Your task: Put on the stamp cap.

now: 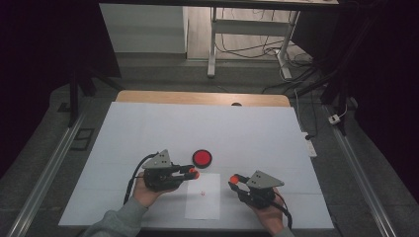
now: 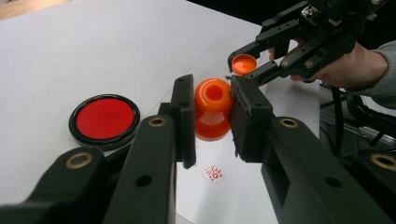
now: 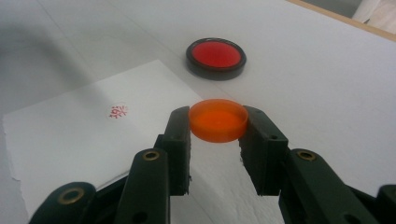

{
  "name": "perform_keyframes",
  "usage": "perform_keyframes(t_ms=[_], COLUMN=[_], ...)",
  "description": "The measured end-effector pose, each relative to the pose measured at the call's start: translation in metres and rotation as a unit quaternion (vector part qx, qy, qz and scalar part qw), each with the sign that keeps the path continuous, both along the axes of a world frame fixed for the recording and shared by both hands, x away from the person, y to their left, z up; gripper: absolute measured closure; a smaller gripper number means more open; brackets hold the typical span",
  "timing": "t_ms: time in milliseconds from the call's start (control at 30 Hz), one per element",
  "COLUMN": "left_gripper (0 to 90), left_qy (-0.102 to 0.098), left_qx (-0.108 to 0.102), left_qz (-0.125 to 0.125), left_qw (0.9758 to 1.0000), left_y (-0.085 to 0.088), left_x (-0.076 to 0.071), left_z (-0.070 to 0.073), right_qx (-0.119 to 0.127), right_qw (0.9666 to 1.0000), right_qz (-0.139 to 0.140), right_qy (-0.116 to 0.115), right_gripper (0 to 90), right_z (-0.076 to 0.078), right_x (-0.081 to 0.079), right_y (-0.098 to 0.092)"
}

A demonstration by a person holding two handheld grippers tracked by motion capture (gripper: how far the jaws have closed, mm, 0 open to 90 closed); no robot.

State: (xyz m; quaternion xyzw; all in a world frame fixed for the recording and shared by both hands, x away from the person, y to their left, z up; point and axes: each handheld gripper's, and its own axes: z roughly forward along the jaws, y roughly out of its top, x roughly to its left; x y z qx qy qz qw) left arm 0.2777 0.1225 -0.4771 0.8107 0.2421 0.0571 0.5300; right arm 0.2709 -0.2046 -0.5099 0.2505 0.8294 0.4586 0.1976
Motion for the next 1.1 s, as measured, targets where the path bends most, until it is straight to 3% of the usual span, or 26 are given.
perform_keyframes(t_ms=[600,733,1100], left_gripper=[72.1,72.1,72.1], left_qy=[0.006,0.006,0.010], left_qx=[0.003,0.002,0.001], left_qz=[-0.009,-0.009,-0.014], left_qw=[0.9999,0.9999,0.9999], left_y=[-0.004,-0.005,-0.008], left_x=[0.000,0.000,0.000], left_z=[-0.002,-0.003,-0.004], right_qx=[-0.010,0.009,0.010], right_qw=[0.9992,0.9989,0.9985], right_qz=[0.038,0.042,0.052], right_qy=[0.004,0.015,0.012], right_gripper=[63.2,63.2,63.2], right_z=[-0.007,-0.007,-0.006], right_x=[-0.002,-0.002,-0.002], right_y=[0.031,0.034,0.049])
